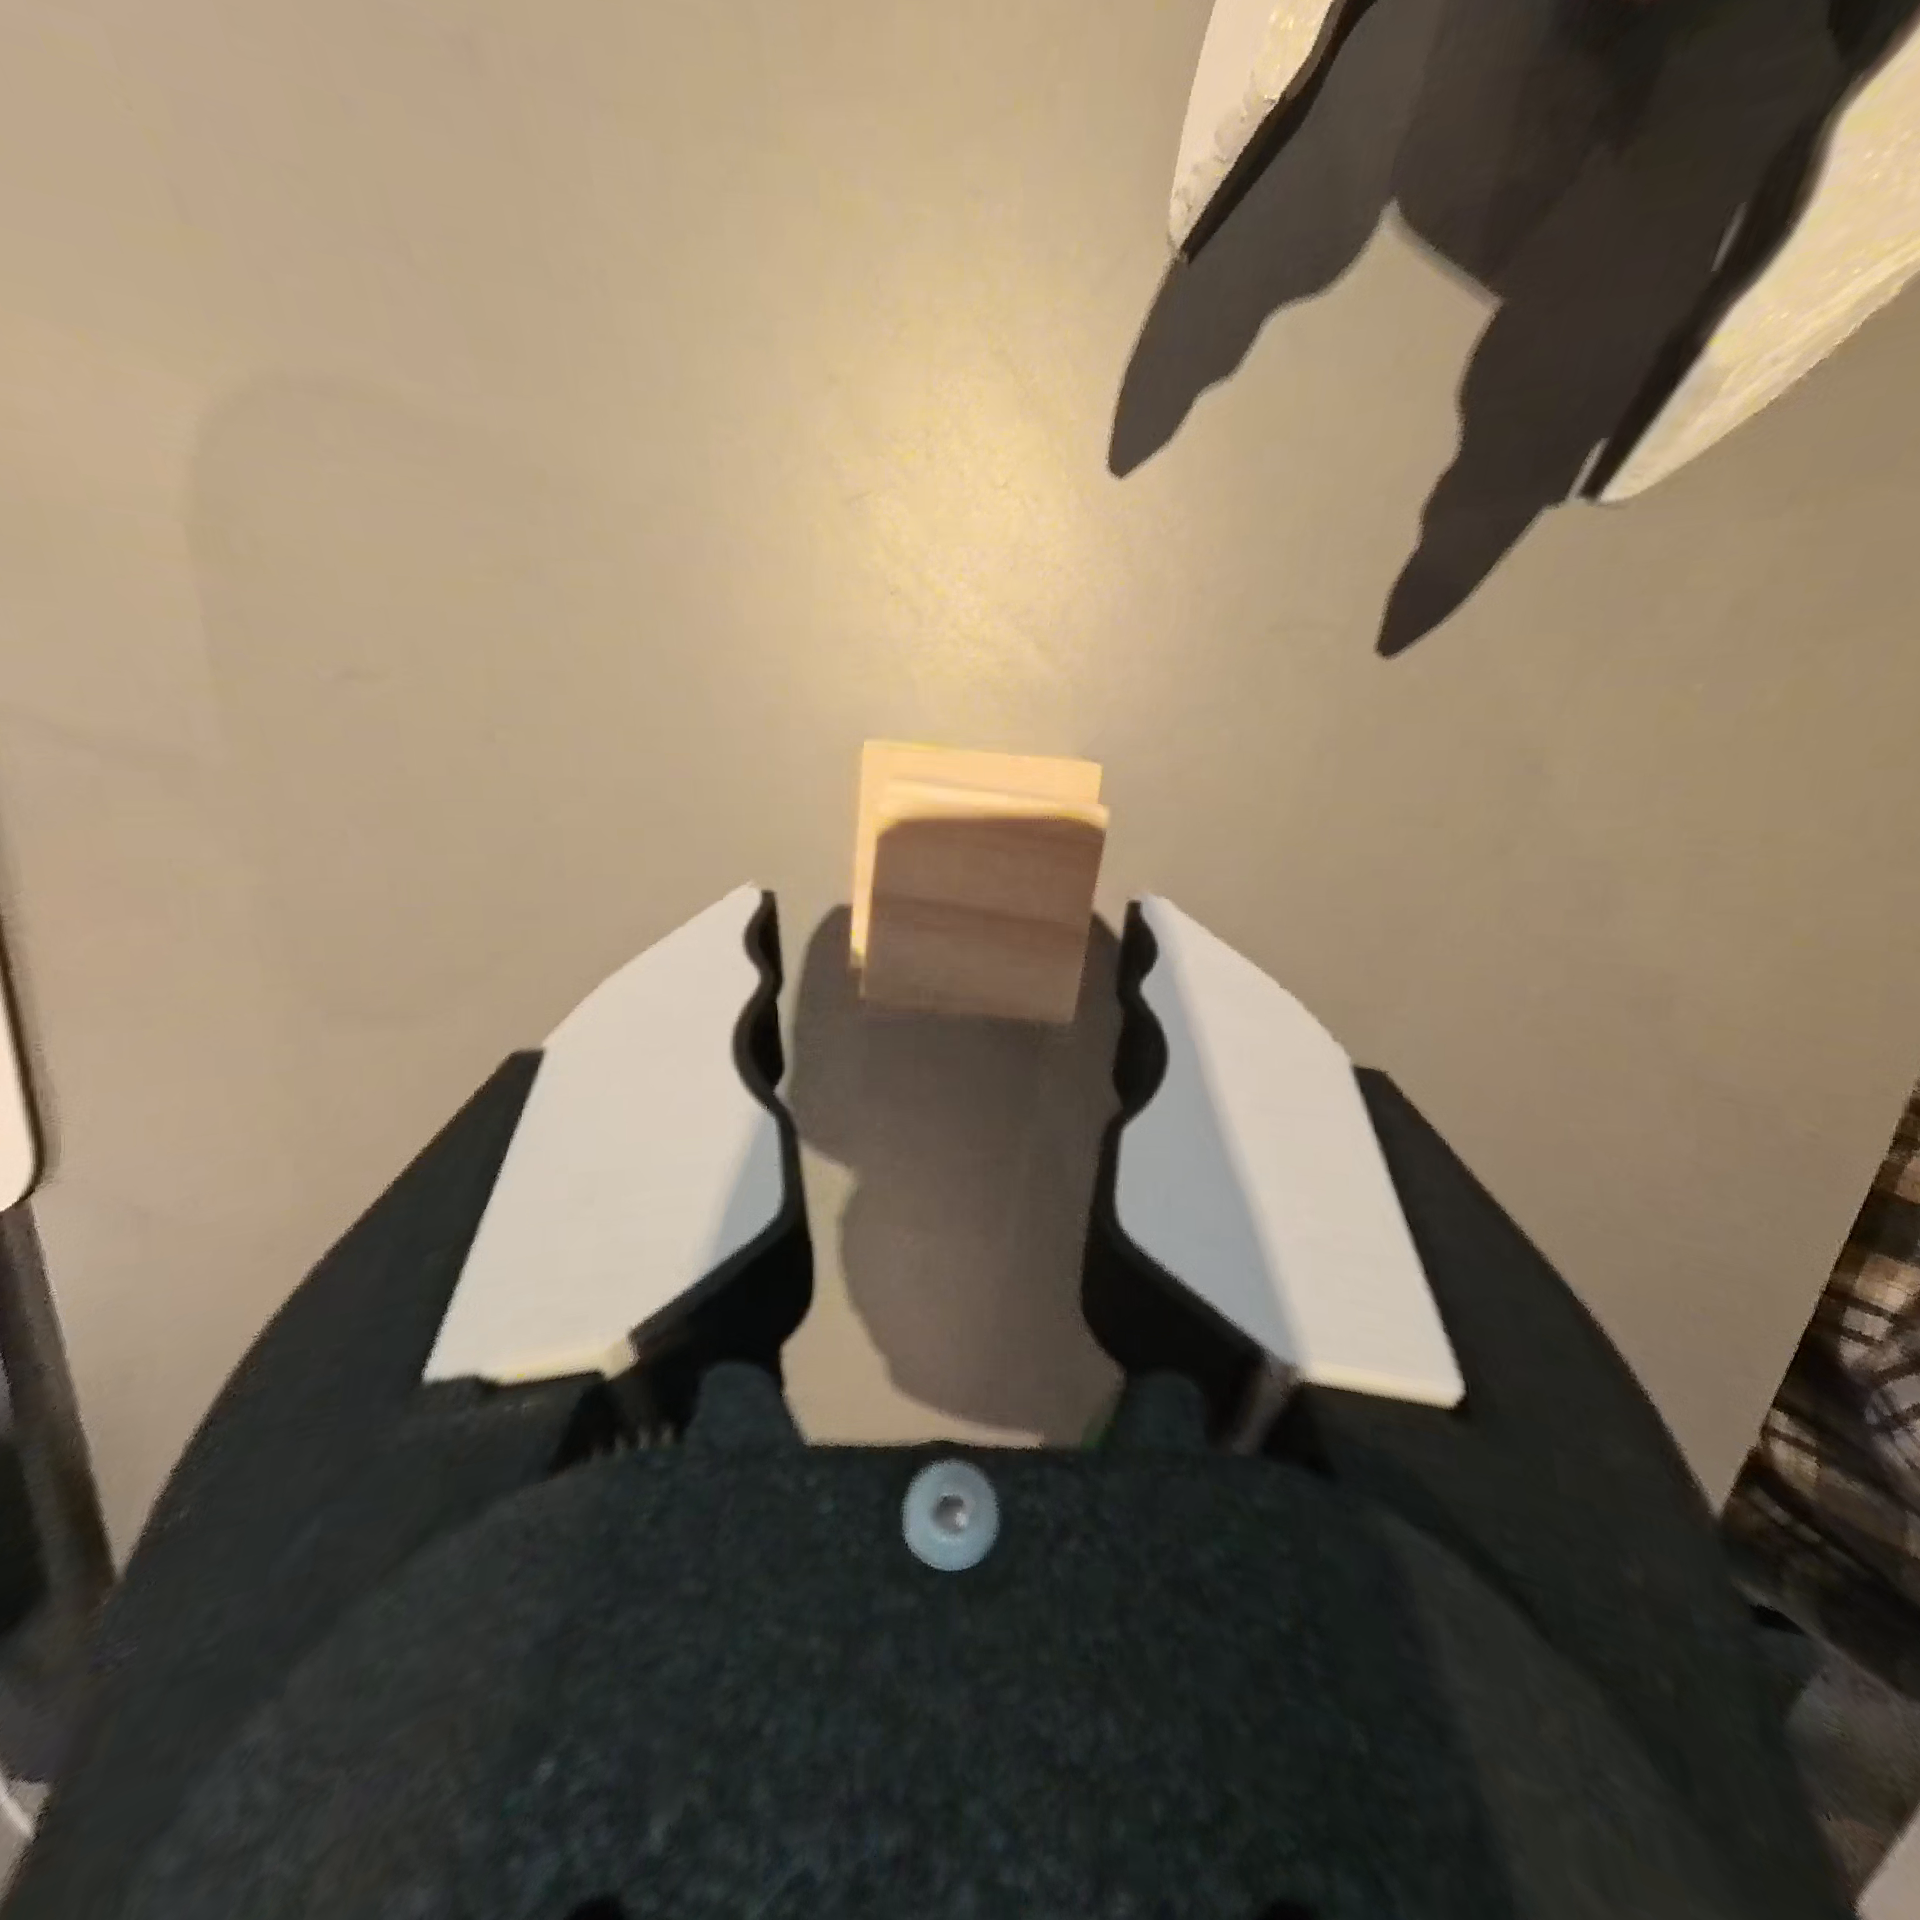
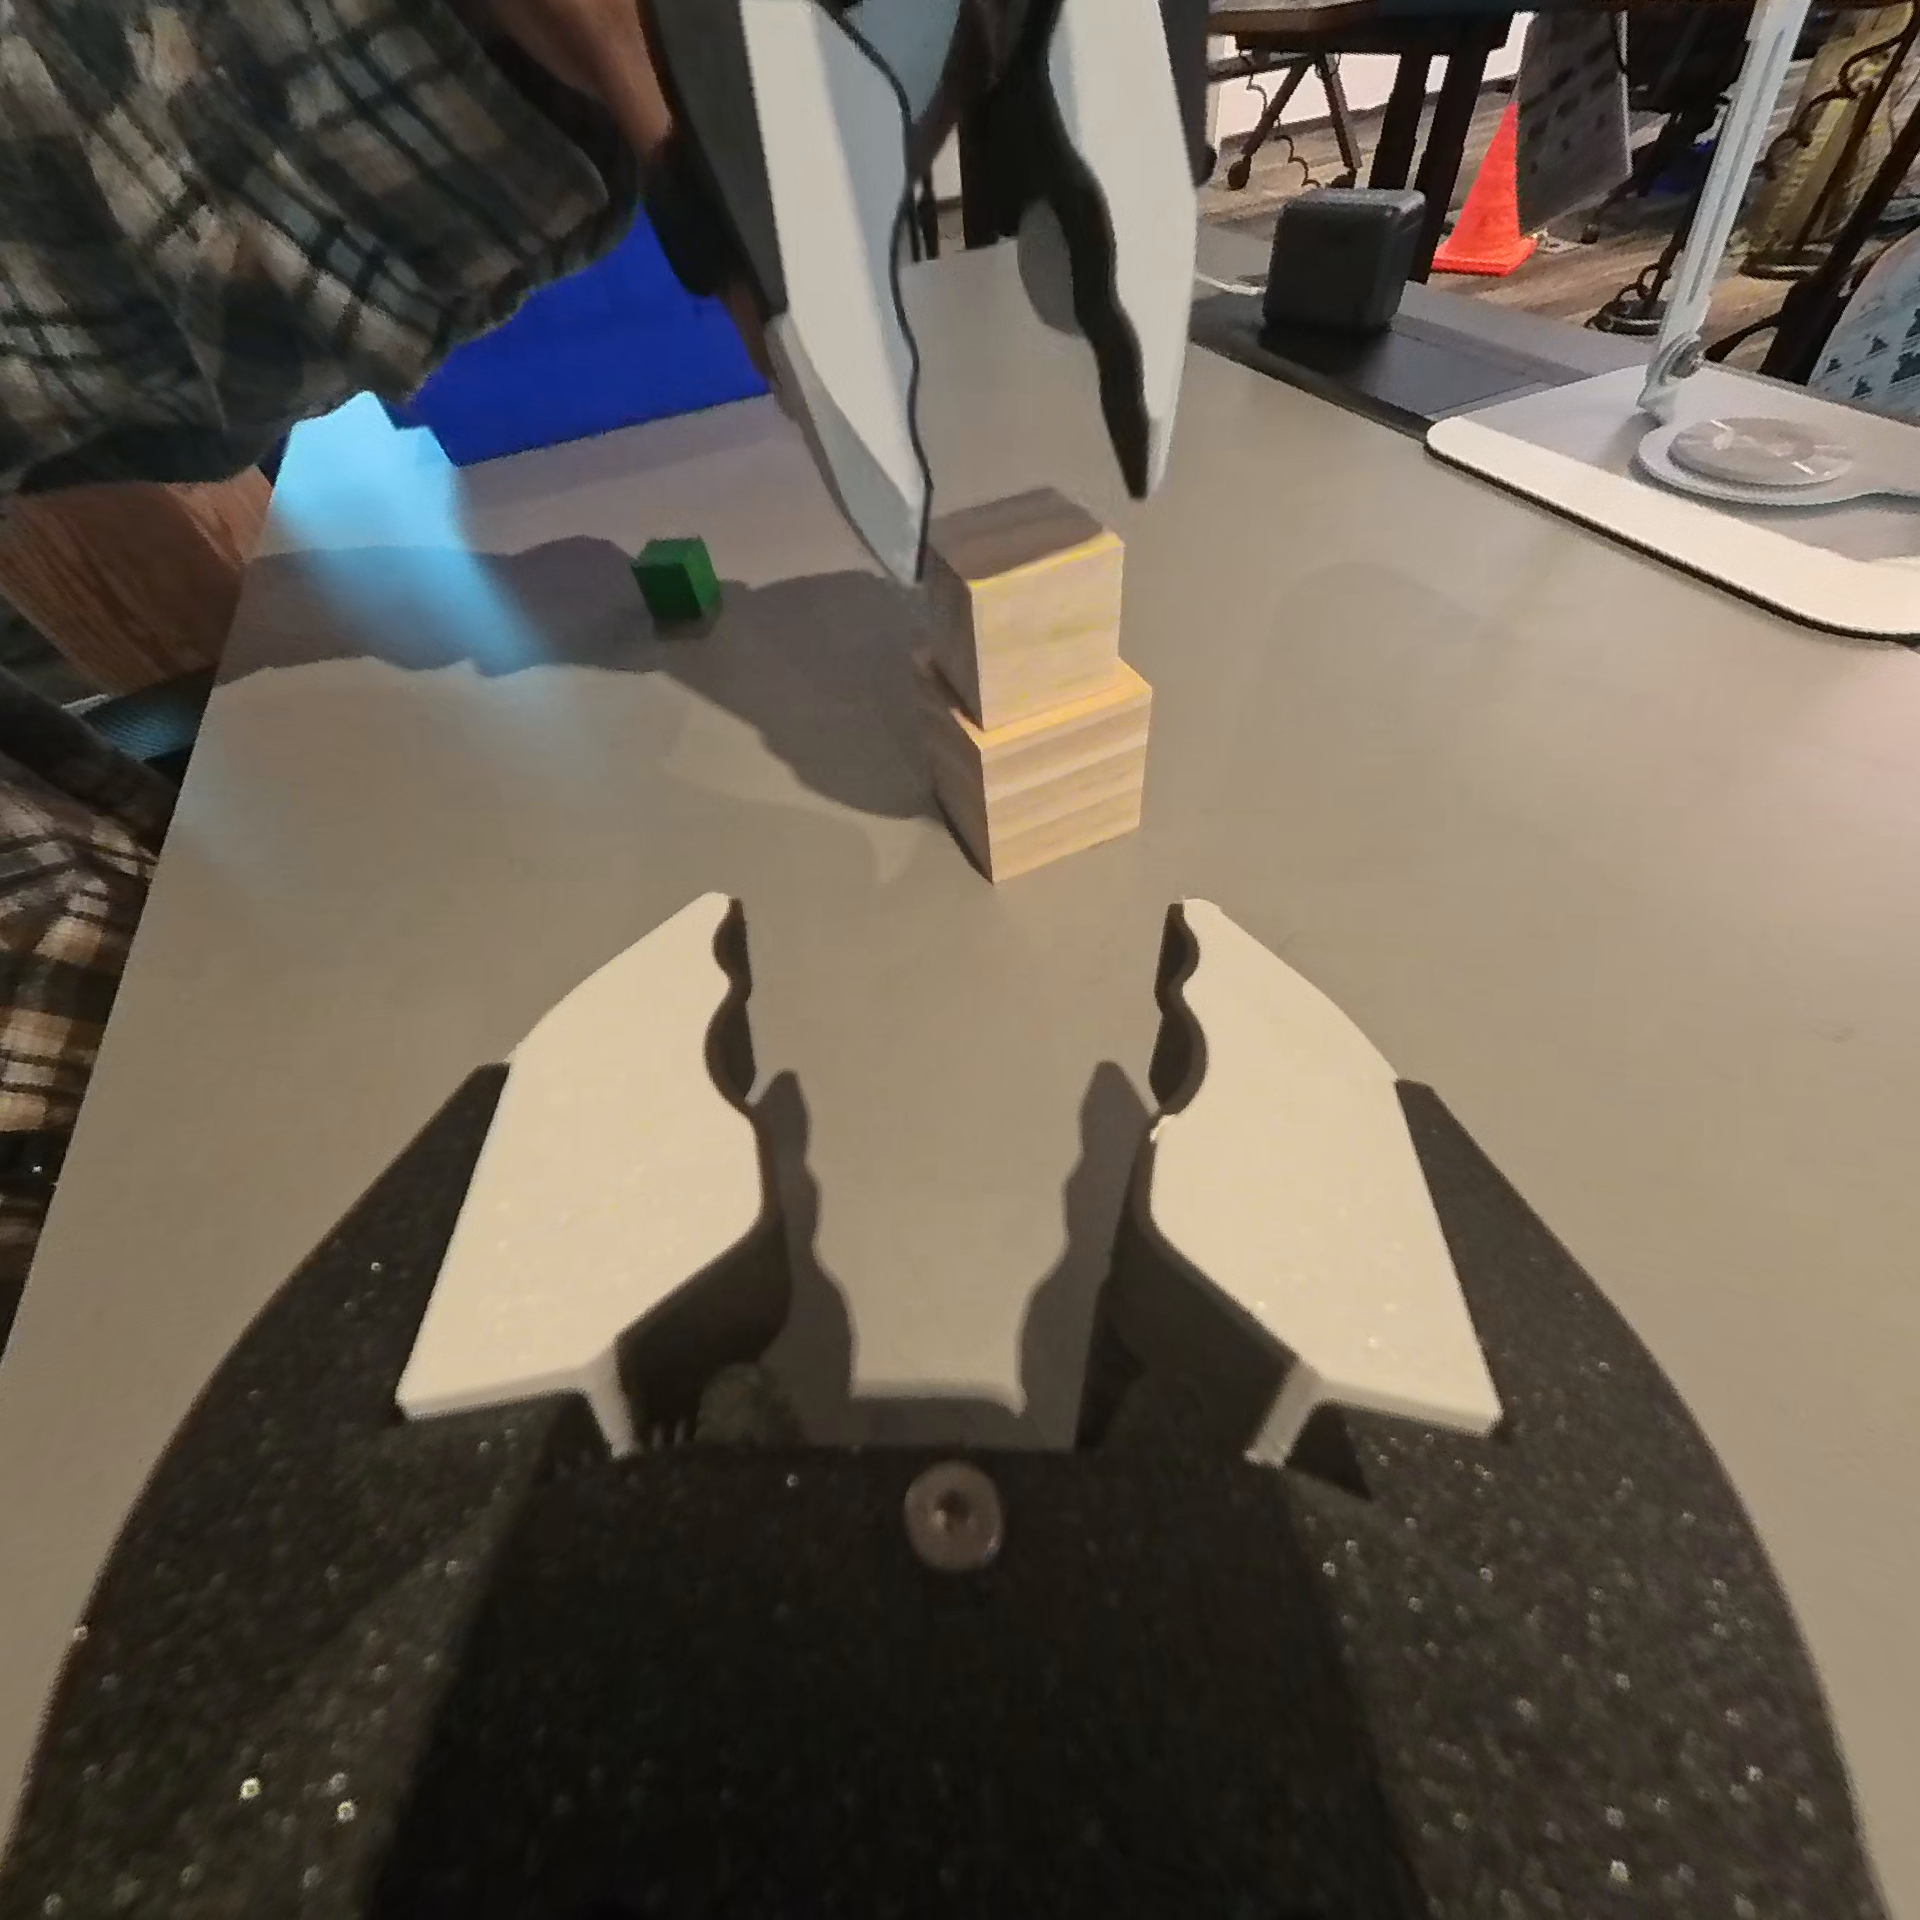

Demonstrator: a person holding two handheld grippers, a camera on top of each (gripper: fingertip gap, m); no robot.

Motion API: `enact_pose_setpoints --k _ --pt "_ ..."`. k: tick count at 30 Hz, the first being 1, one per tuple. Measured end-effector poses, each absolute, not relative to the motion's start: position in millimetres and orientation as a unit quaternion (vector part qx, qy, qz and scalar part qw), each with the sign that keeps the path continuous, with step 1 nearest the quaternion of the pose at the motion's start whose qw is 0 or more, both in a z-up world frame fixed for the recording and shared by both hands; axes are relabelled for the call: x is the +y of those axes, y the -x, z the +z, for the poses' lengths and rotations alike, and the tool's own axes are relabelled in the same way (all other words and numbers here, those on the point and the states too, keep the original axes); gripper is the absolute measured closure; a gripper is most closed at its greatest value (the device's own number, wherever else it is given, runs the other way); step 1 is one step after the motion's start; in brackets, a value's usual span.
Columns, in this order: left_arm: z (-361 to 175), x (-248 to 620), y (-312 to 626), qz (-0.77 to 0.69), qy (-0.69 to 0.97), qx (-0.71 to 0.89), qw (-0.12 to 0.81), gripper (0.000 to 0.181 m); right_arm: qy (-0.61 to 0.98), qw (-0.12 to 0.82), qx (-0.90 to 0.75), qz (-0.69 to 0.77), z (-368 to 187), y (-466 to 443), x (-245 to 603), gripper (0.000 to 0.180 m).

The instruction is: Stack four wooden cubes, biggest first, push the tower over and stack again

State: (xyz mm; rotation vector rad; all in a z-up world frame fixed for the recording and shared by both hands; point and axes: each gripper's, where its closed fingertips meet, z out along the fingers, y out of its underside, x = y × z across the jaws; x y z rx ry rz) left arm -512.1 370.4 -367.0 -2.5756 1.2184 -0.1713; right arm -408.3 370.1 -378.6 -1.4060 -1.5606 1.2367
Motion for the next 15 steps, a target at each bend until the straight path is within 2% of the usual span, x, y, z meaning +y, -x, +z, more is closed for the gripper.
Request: enact_pose_setpoints --k 3,10,15 --pt "-339.1 372.7 526.5 -0.068 0.891 0.407 0.189 0.113 0.542 0.346 -0.599 0.477 -378.0 407.7 370.8 0.105" --pt "-249.1 369.8 613.2 -0.123 0.876 0.292 0.365 0.110 0.540 0.343 -0.601 0.478 -378.2 408.5 369.2 0.105" --pt "-237.6 336.0 668.7 -0.112 0.867 0.253 0.414 0.109 0.542 0.340 -0.602 0.478 -379.3 408.7 368.8 0.105"
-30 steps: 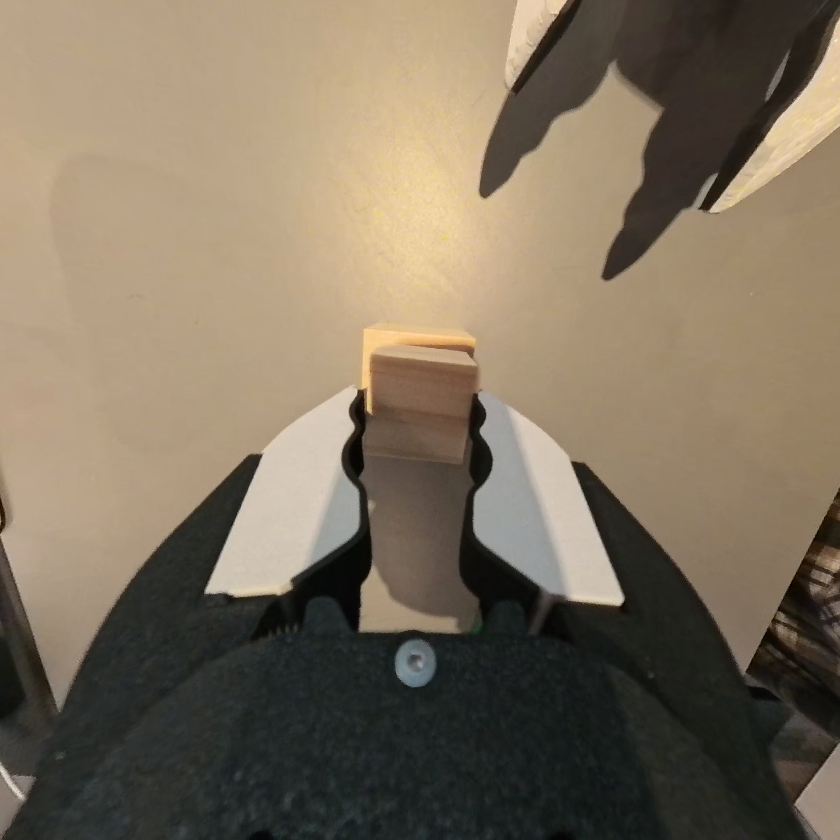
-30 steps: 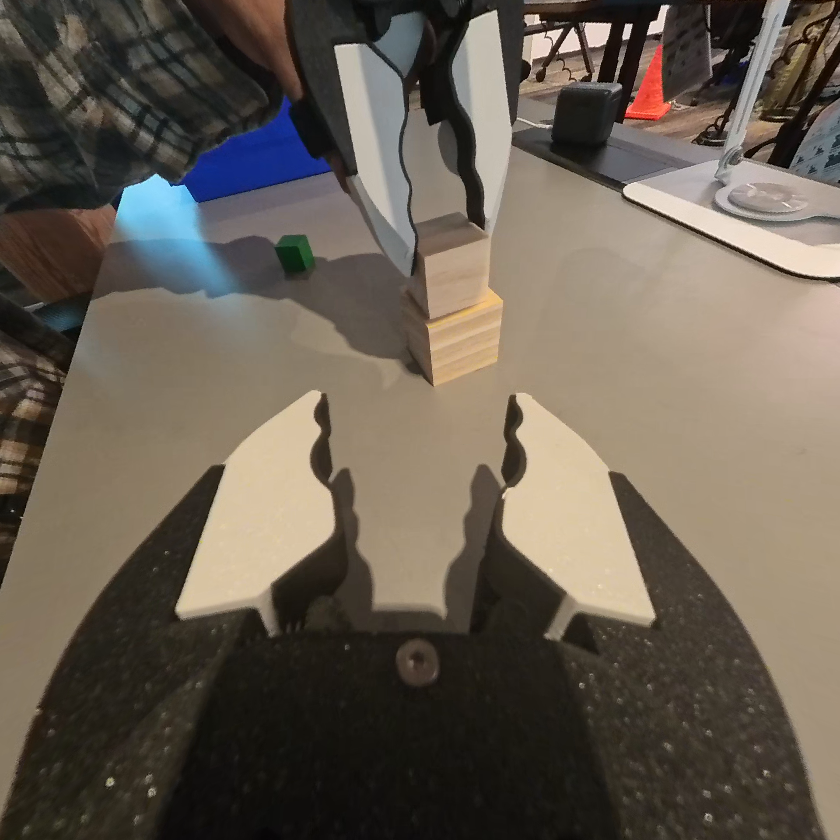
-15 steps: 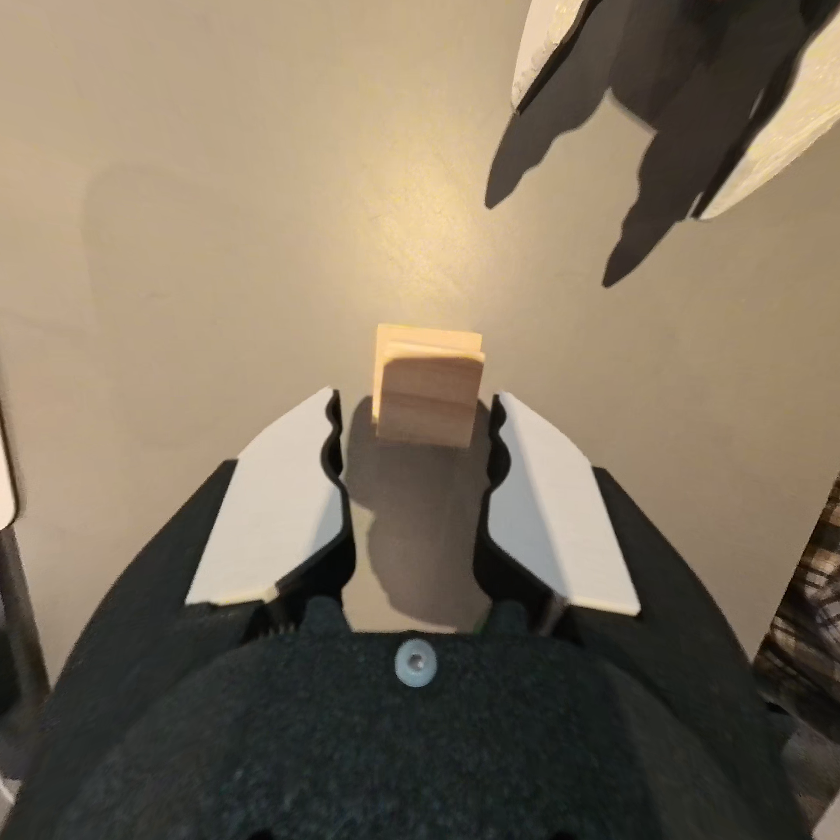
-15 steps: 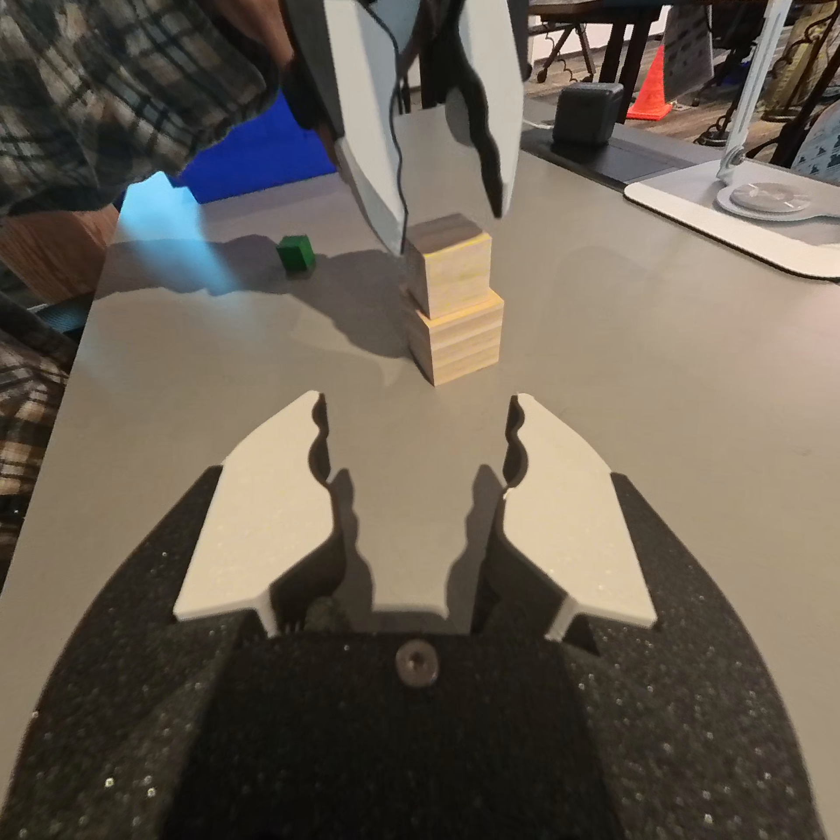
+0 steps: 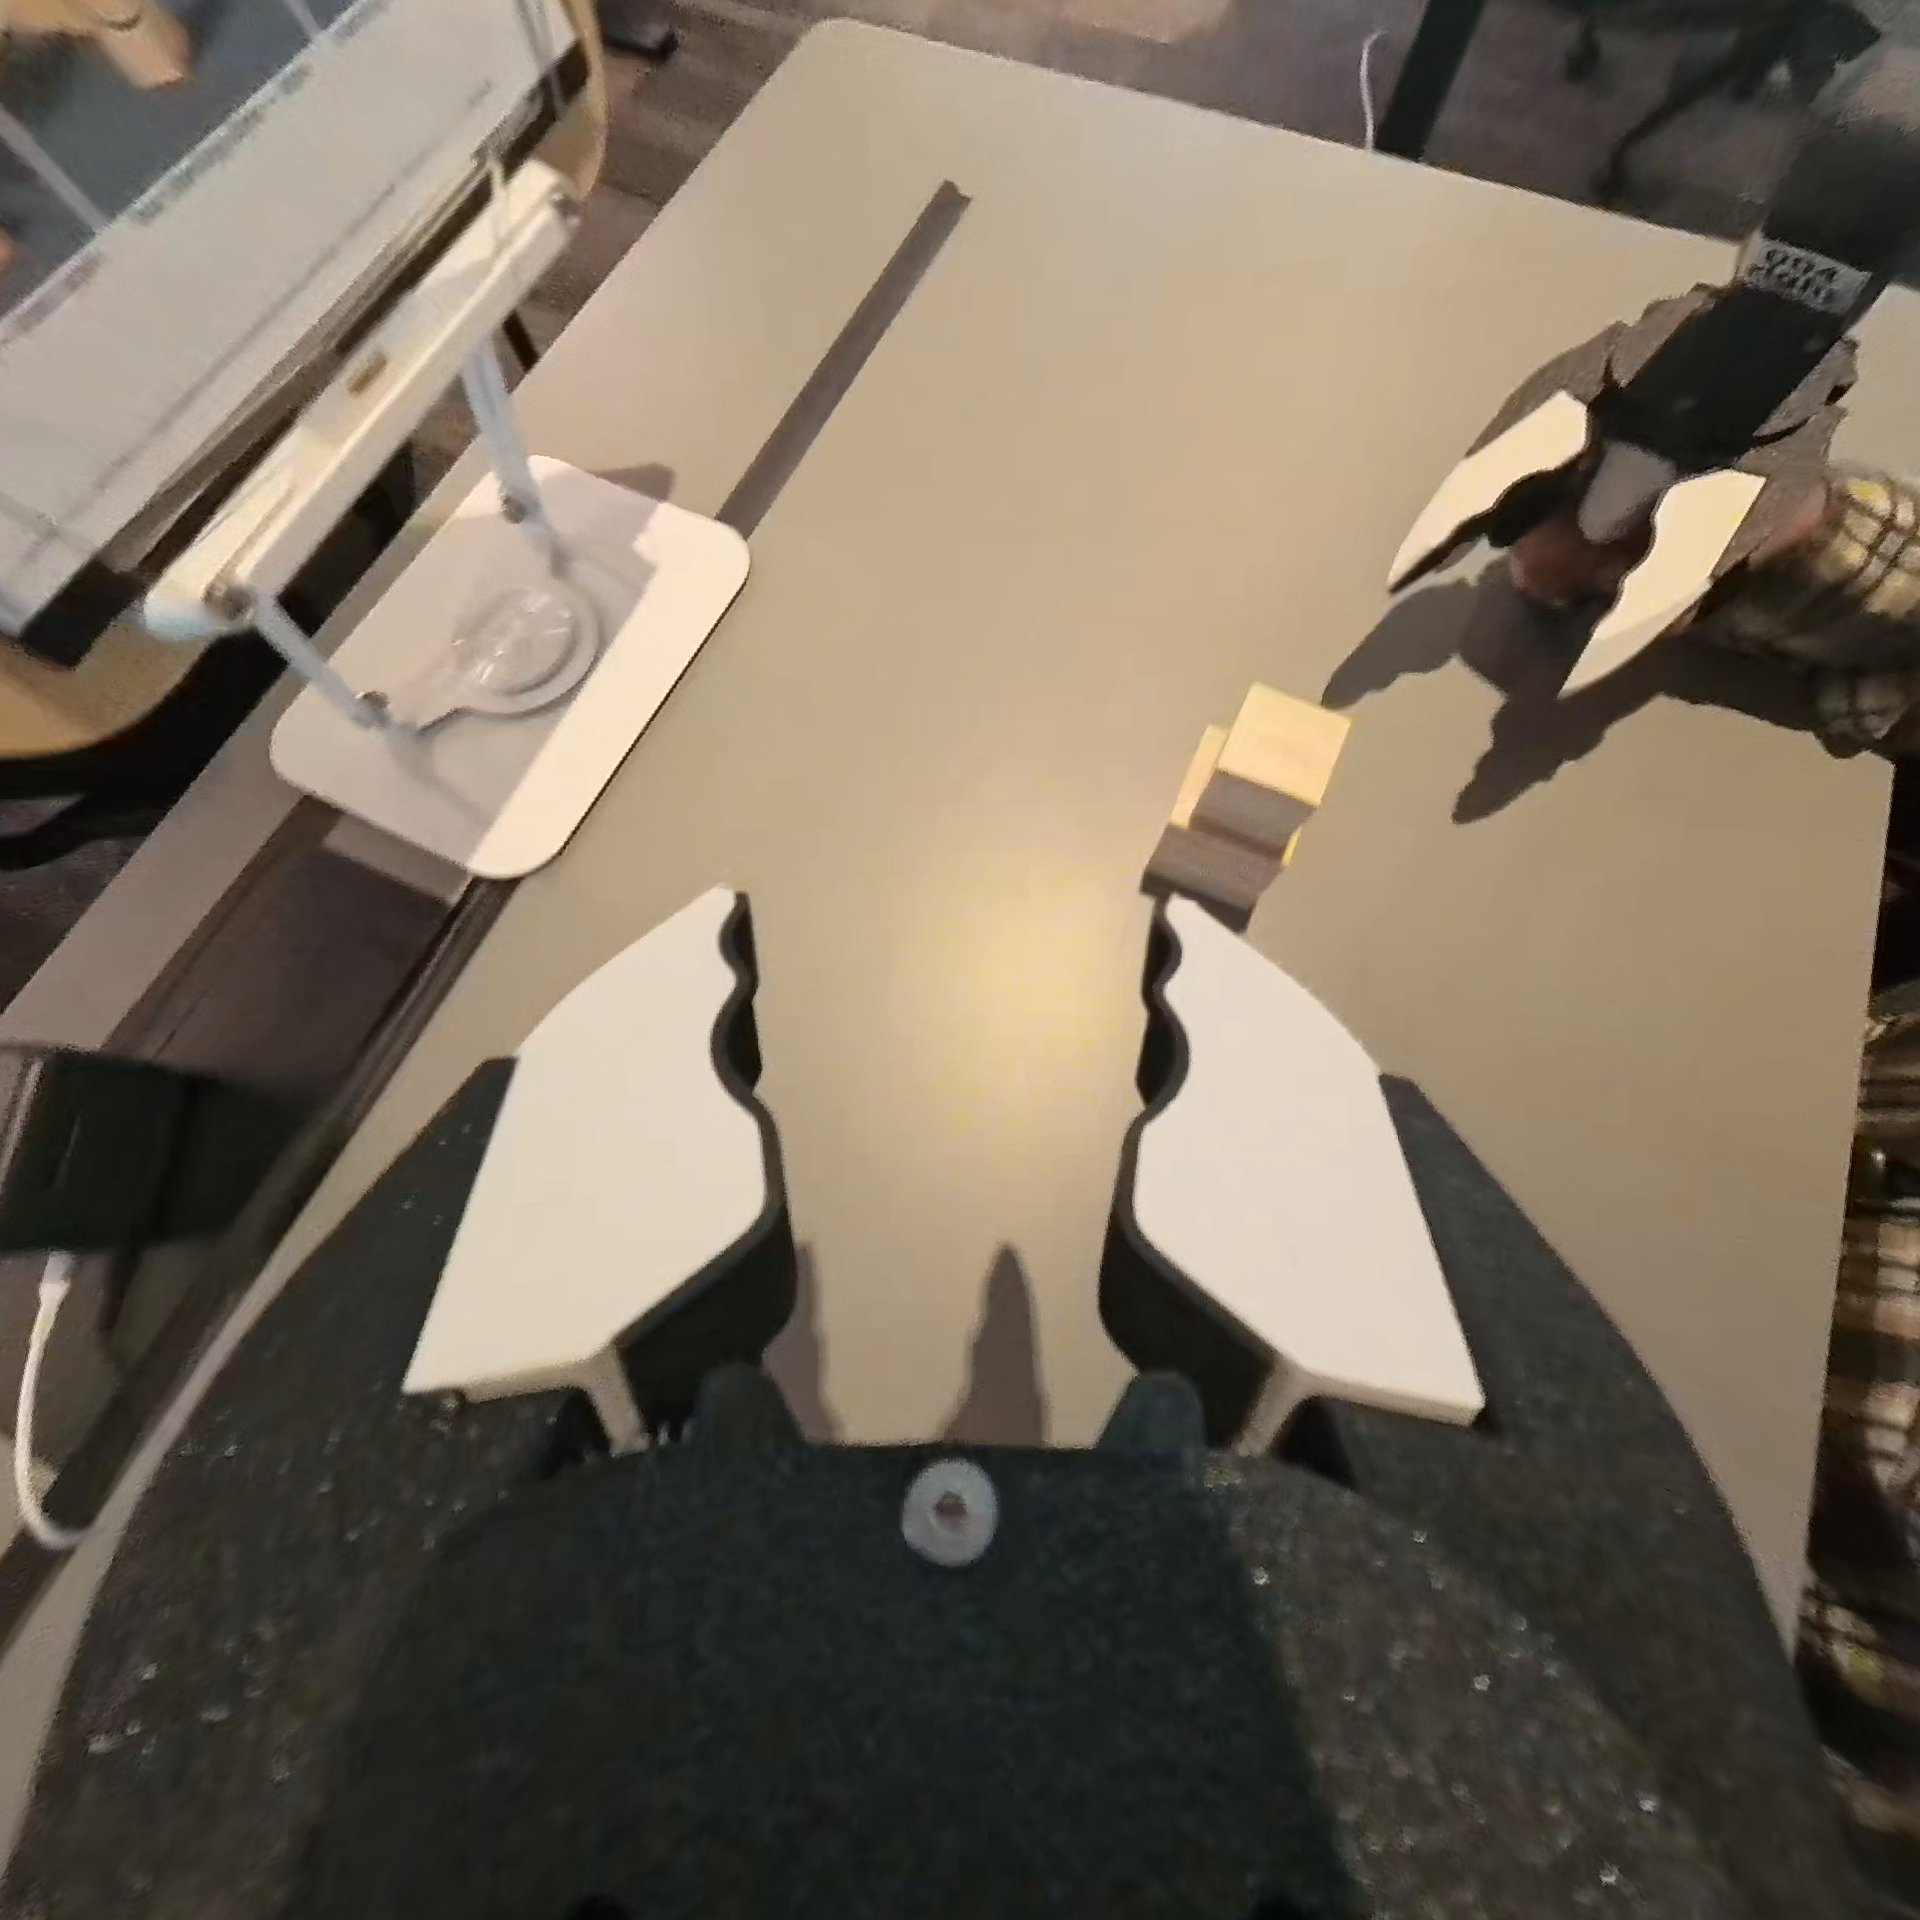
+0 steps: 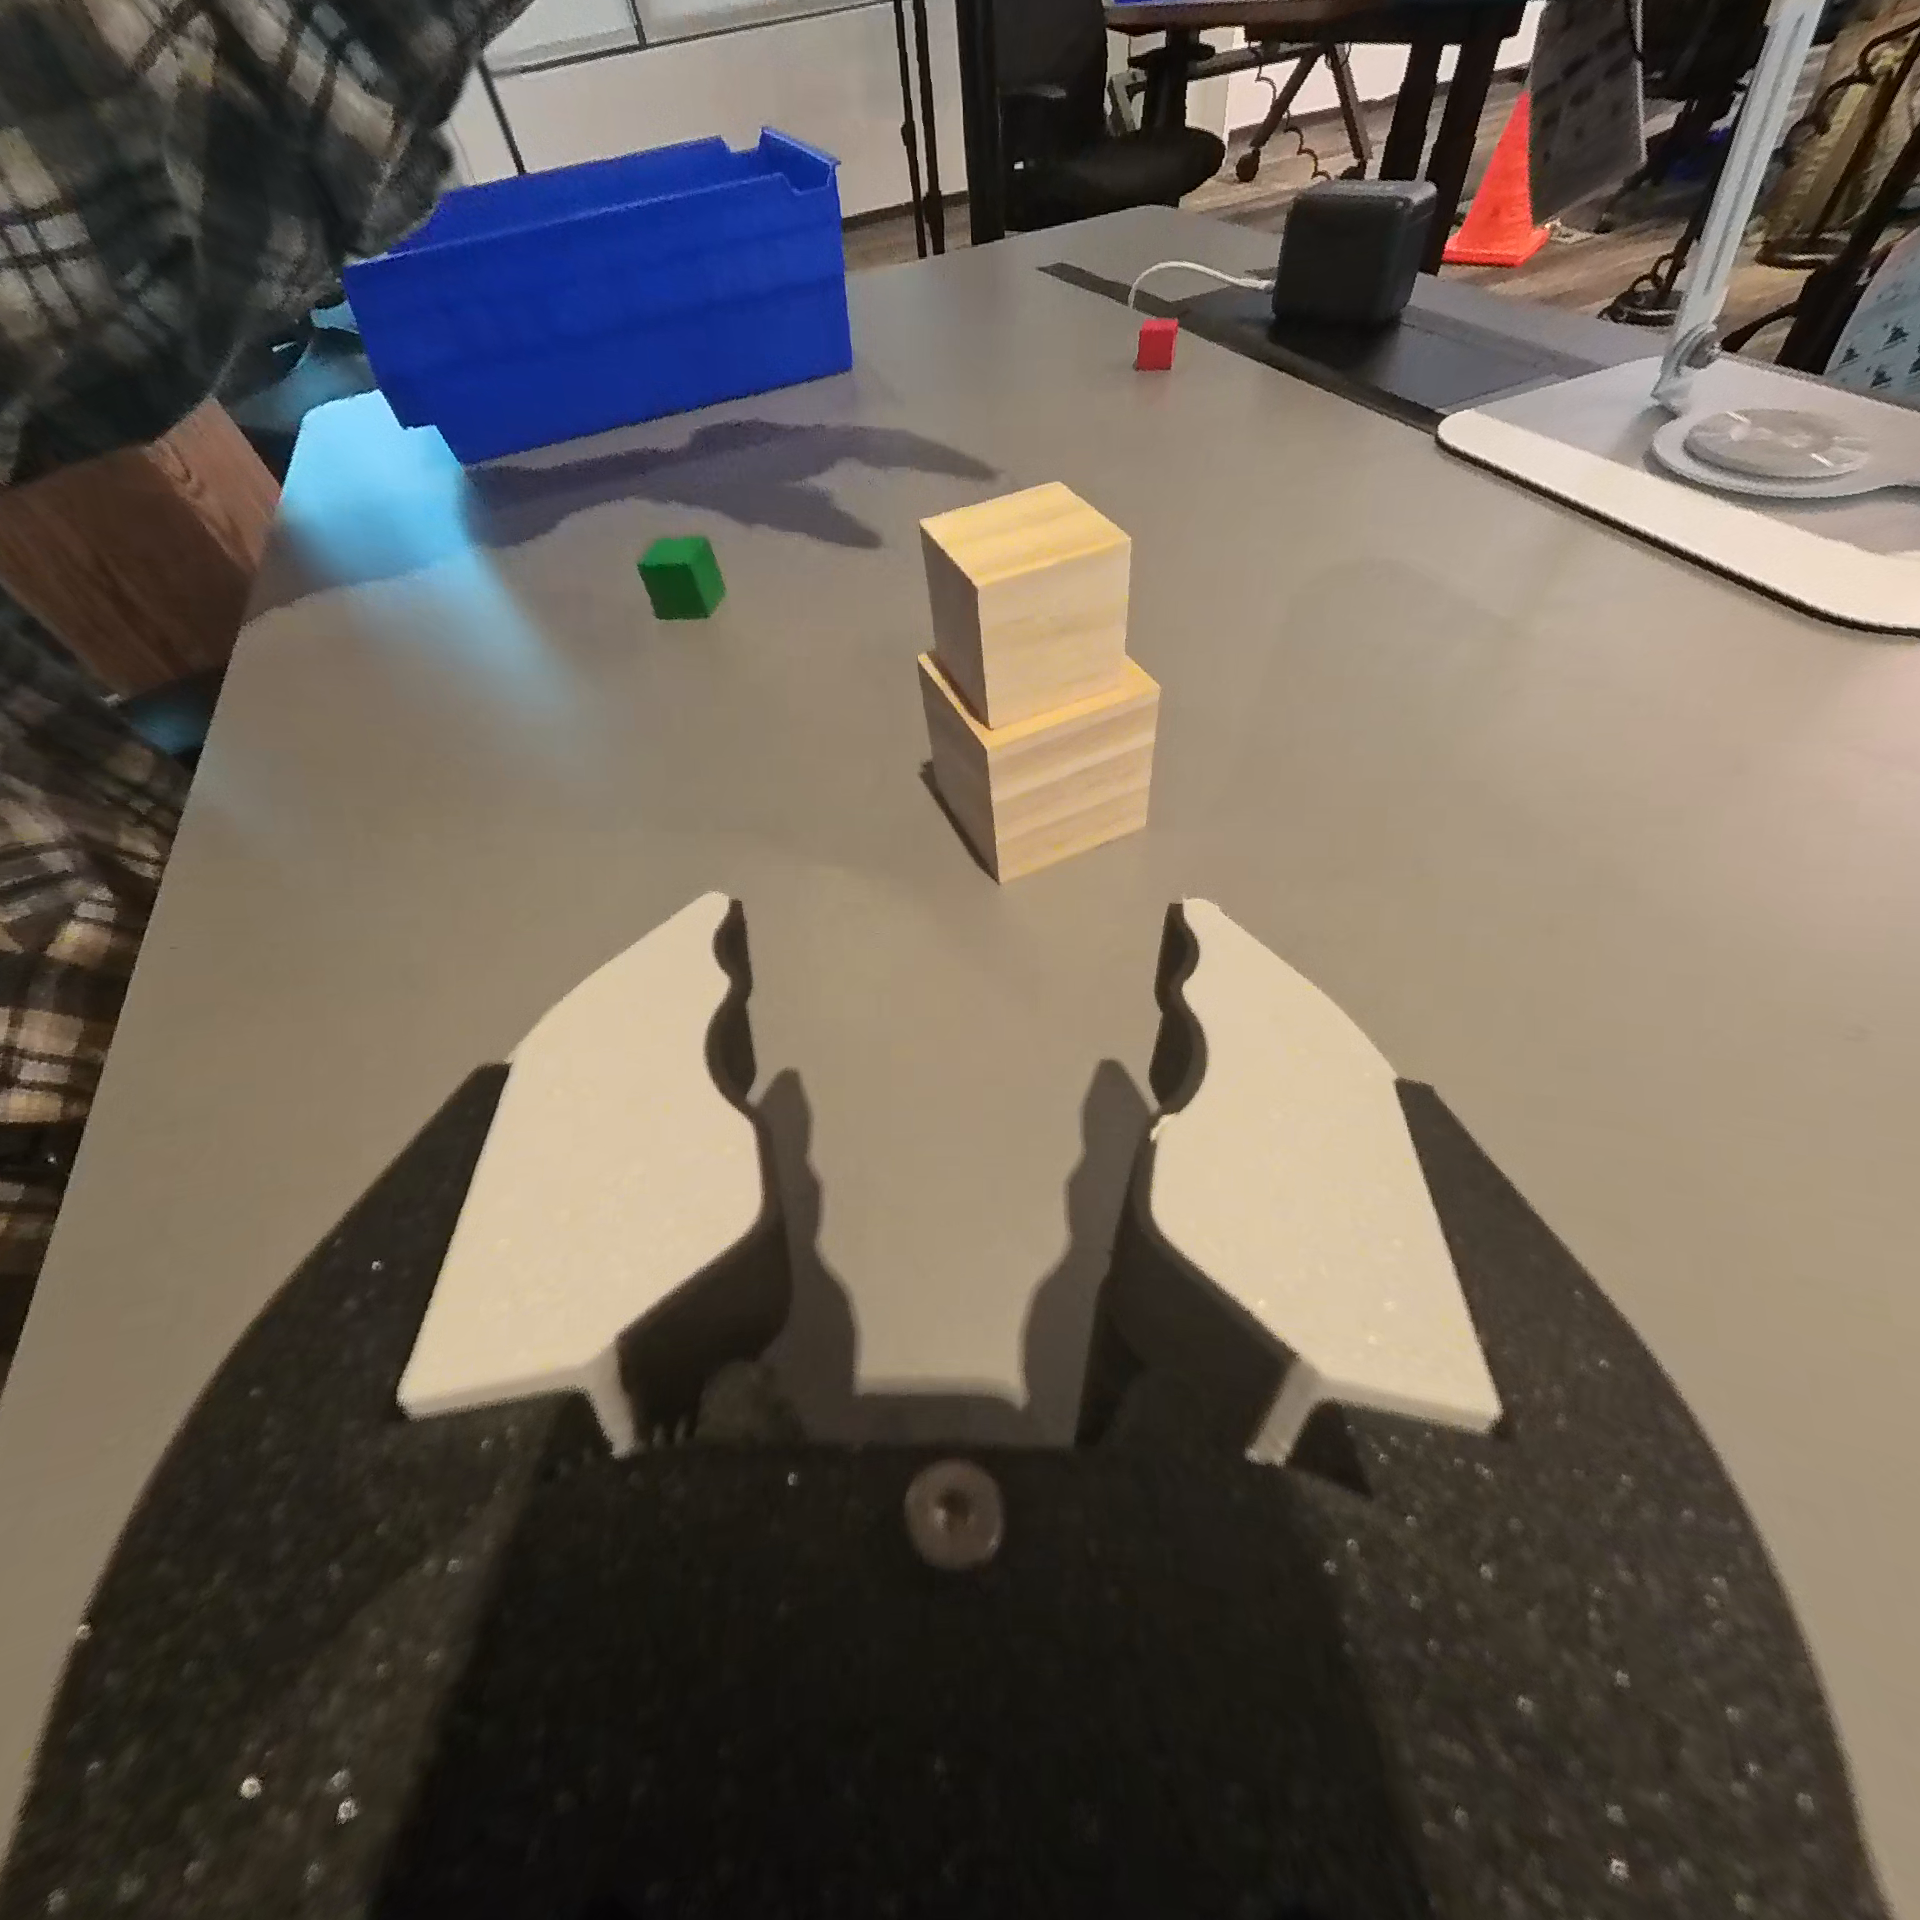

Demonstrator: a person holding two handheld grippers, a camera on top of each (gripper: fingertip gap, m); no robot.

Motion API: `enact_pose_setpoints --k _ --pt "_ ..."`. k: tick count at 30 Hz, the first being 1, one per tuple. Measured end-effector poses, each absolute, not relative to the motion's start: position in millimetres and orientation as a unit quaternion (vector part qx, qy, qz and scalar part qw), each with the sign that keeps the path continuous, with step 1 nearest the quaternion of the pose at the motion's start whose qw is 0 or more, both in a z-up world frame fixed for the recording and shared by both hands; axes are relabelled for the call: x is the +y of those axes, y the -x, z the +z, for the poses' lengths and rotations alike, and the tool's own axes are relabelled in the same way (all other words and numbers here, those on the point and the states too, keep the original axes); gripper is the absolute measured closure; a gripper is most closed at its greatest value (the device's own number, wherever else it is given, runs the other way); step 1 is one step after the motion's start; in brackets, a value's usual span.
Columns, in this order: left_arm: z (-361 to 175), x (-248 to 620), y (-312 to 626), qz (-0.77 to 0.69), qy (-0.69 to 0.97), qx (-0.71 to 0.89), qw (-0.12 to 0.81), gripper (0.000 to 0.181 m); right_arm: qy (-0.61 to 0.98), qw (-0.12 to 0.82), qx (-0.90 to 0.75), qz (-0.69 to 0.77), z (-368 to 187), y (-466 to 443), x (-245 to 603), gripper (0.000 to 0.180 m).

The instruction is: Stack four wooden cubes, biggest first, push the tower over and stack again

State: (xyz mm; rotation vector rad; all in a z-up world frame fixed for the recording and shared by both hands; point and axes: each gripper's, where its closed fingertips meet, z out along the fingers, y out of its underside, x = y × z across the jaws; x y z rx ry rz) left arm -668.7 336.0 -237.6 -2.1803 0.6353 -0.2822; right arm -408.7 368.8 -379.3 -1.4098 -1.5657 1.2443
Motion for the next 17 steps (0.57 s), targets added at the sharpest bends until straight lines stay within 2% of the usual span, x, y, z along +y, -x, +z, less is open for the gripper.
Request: enact_pose_setpoints --k 6,17 --pt "-285.6 282.2 687.7 -0.092 0.886 0.204 0.406 0.109 0.545 0.338 -0.603 0.475 -381.4 409.1 368.9 0.105" --pt "-372.7 214.2 635.9 -0.102 0.893 0.061 0.433 0.113 0.551 0.338 -0.601 0.470 -383.8 408.7 371.1 0.105"
